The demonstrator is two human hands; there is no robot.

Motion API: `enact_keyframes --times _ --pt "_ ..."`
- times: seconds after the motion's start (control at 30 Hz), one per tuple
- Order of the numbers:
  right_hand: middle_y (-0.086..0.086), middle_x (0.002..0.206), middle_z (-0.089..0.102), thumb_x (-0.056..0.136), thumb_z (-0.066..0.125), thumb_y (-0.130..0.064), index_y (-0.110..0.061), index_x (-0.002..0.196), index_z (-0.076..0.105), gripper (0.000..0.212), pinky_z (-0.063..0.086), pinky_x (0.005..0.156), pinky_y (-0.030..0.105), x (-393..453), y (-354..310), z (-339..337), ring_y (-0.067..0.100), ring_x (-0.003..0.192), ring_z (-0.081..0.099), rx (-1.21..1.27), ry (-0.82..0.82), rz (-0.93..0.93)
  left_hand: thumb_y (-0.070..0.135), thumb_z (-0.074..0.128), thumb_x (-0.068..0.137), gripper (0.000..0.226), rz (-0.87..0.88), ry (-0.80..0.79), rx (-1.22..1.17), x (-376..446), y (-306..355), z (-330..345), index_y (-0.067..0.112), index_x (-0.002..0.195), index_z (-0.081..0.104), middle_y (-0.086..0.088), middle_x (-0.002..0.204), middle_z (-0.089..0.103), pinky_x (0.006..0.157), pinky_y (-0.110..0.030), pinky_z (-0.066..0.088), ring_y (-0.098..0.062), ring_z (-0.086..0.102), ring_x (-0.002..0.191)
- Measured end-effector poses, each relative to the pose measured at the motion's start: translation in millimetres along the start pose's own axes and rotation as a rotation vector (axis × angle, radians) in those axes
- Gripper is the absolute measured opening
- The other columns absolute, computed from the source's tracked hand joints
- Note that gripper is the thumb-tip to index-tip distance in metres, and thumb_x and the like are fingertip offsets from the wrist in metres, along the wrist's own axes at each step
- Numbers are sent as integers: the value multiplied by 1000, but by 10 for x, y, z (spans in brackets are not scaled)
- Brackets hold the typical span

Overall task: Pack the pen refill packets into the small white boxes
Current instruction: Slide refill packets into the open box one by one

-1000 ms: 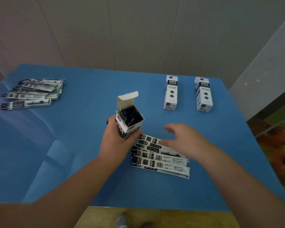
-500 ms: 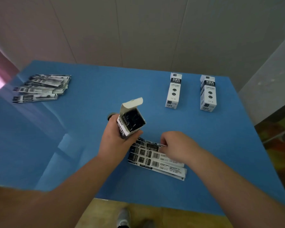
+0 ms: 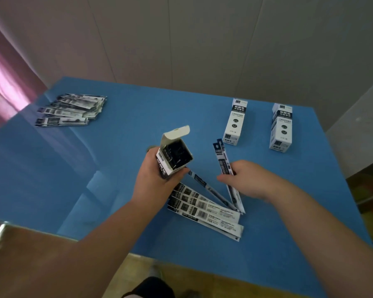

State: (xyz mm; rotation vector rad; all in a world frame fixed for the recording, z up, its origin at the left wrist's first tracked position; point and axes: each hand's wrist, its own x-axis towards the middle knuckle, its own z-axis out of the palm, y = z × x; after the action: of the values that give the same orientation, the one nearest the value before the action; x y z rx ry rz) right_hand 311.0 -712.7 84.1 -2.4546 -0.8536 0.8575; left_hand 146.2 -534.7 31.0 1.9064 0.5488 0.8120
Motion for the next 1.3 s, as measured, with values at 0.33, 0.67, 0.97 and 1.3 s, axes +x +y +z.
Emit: enact_keyframes --times 0.33,0.67,0.97,1.3 --pt "-7 86 79 78 82 -41 -35 87 79 12 63 72 34 -501 -287 -347 17 73 76 576 145 -287 57 82 68 54 -67 43 -29 45 -44 23 67 106 45 30 107 62 77 -24 51 4 65 98" --pt "-3 80 78 87 78 -35 -28 83 78 8 60 61 25 -739 -874 -209 17 72 76 849 458 -599 48 79 74 49 -18 13 7 29 -88 24 63 108 48 21 106 62 70 -27 53 0 66 94" --pt "-12 73 75 88 78 -36 -26 83 76 11 58 61 20 -718 -973 -84 7 69 74 648 611 -553 51 78 71 51 37 18 55 38 -101 10 68 106 45 28 106 57 70 -22 51 6 63 95" --pt "-17 77 76 83 79 -39 -27 83 79 13 59 64 22 -562 -1134 35 -4 72 72 531 571 -482 47 81 75 50 8 -50 58 40 -65 8 59 110 48 20 105 61 73 -44 60 -7 66 94"
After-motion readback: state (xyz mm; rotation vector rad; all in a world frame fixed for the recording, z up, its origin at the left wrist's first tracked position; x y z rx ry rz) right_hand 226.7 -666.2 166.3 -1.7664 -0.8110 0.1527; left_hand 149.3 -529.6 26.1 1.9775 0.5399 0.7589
